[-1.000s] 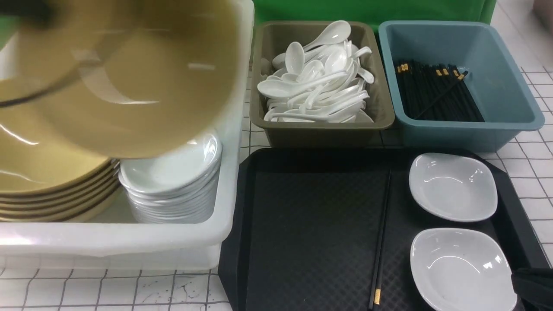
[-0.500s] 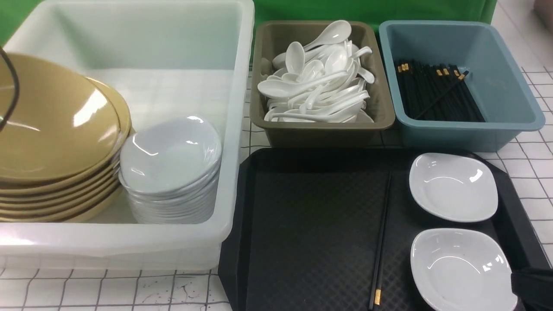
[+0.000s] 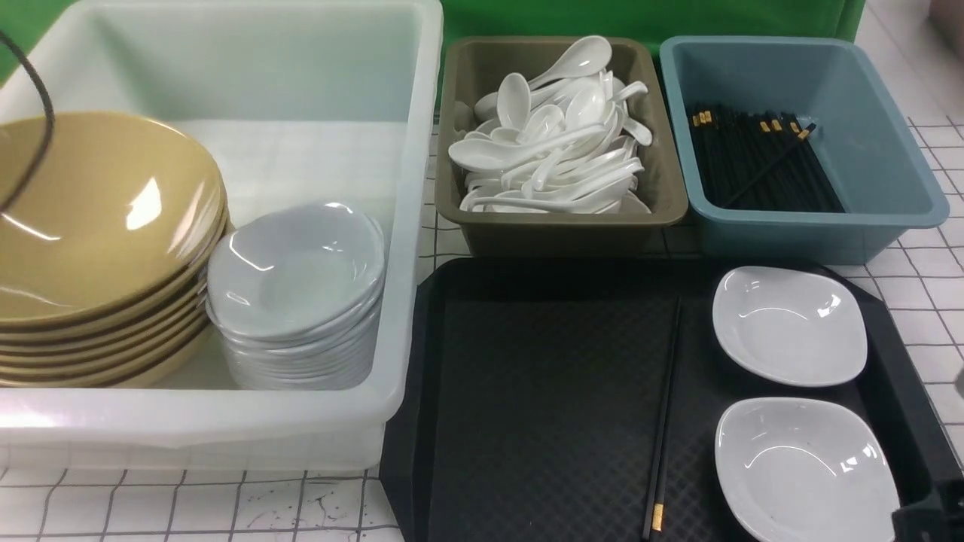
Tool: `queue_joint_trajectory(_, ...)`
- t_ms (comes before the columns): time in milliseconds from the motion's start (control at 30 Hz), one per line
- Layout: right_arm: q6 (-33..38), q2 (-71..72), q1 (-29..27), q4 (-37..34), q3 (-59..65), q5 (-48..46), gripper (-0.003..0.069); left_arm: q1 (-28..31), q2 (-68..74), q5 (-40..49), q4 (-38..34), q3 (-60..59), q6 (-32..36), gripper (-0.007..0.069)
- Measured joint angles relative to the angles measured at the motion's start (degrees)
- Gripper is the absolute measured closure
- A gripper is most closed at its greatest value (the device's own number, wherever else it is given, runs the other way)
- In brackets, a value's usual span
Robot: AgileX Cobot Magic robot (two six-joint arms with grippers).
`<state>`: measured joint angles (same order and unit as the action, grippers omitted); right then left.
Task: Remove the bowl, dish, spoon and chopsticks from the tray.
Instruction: Use the right arm to grab the plate, then use the right arm to put the plate into the large storage box on the left
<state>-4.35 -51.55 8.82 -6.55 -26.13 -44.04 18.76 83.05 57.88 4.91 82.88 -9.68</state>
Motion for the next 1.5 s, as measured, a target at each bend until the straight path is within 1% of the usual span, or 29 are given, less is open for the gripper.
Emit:
queue_joint_trajectory(100, -0.6, -5.9, 0.0, 0.0, 0.0, 5.3, 0.0122, -2.5, -4.9, -1.4, -4.4, 0.4, 2.4, 0.0079)
queue_joint_trajectory(167, -2.0, -11.6, 0.0, 0.0, -0.2, 9.4, 0.0123, -6.5, -10.7, -2.5, -8.4, 0.5, 5.6, 0.0124)
queue_joint_trajectory(233, -3.1, -15.7, 0.0, 0.0, -0.3, 11.3, 0.0123, -10.5, -14.5, -2.9, -10.8, 0.7, 8.1, 0.0161)
queue_joint_trajectory(333, -3.4, -20.9, 0.0, -0.5, -0.5, 13.5, 0.0134, -15.3, -20.0, -3.0, -12.2, 0.5, 10.6, 0.0216)
queue_joint_trajectory(400, -2.7, -24.2, 0.0, -2.9, -0.5, 16.0, 0.0183, -18.1, -24.1, -3.5, -12.4, -1.2, 11.7, 0.0260)
queue_joint_trajectory(433, -1.6, -25.2, 0.0, -4.2, -0.6, 17.2, 0.0222, -18.9, -26.2, -3.8, -12.3, -2.6, 12.0, 0.0279)
queue_joint_trajectory(533, 1.3, -26.4, 0.0, -7.0, -1.1, 19.7, 0.0383, -19.9, -33.5, -5.4, -11.0, -9.1, 12.4, 0.0341)
queue_joint_trajectory(567, 1.5, -26.4, 0.0, -7.7, -1.2, 20.4, 0.0423, -19.9, -35.7, -6.3, -10.8, -11.0, 12.3, 0.0354)
queue_joint_trajectory(633, 1.8, -25.8, 0.0, -8.8, -1.5, 20.8, 0.0460, -19.9, -40.4, -8.1, -10.9, -15.3, 11.4, 0.0394)
queue_joint_trajectory(733, 3.0, -23.1, 0.1, -8.9, -1.9, 19.2, 0.0490, -19.9, -50.5, -11.8, -11.7, -23.8, 11.0, 0.0456)
queue_joint_trajectory(800, 3.9, -20.0, 0.6, -8.8, -3.6, 16.2, 0.0549, -19.9, -56.4, -13.2, -11.6, -28.6, 11.0, 0.0500)
queue_joint_trajectory(833, 4.4, -17.1, 1.5, -8.7, -5.4, 14.7, 0.0584, -19.9, -59.5, -13.8, -11.0, -31.8, 11.0, 0.0522)
queue_joint_trajectory(867, 4.9, -15.7, 2.6, -9.2, -6.8, 14.3, 0.0590, -19.9, -61.6, -14.0, -10.1, -34.4, 11.0, 0.0549)
queue_joint_trajectory(933, 7.4, -13.3, 7.0, -12.3, -12.4, 15.0, 0.0592, -19.9, -64.4, -14.0, -8.2, -39.6, 11.0, 0.0592)
queue_joint_trajectory(967, 8.0, -13.2, 10.0, -13.8, -15.3, 16.2, 0.0592, -19.9, -65.2, -14.2, -7.4, -42.0, 11.0, 0.0609)
queue_joint_trajectory(1033, 8.1, -14.1, 14.8, -15.3, -19.6, 18.5, 0.0592, -19.9, -65.9, -14.6, -6.5, -45.2, 11.0, 0.0624)
queue_joint_trajectory(1100, 7.5, -18.2, 22.4, -16.6, -26.3, 22.4, 0.0592, -19.9, -66.2, -16.1, -5.4, -49.0, 11.0, 0.0632)
queue_joint_trajectory(1167, 7.4, -20.9, 26.1, -16.8, -30.0, 24.0, 0.0592, -19.9, -66.2, -17.4, -4.9, -50.8, 11.0, 0.0634)
queue_joint_trajectory(1200, 7.5, -26.2, 30.2, -16.9, -34.3, 25.2, 0.0592, -19.9, -66.2, -19.5, -4.9, -52.6, 11.0, 0.0636)
queue_joint_trajectory(1233, 7.5, -29.7, 32.1, -17.0, -37.3, 25.9, 0.0592, -19.9, -66.3, -20.6, -4.9, -53.3, 11.0, 0.0637)
queue_joint_trajectory(1300, 7.6, -34.7, 34.2, -17.0, -41.9, 27.3, 0.0592, -19.9, -66.5, -22.2, -4.9, -53.9, 11.0, 0.0636)
queue_joint_trajectory(1367, 7.5, -43.1, 35.9, -17.0, -48.3, 28.3, 0.0592, -19.9, -66.8, -23.4, -4.9, -54.1, 11.0, 0.0636)
queue_joint_trajectory(1500, 7.1, -51.1, 36.2, -17.0, -55.1, 28.0, 0.0582, -19.9, -66.8, -23.4, -4.9, -54.1, 11.0, 0.0636)
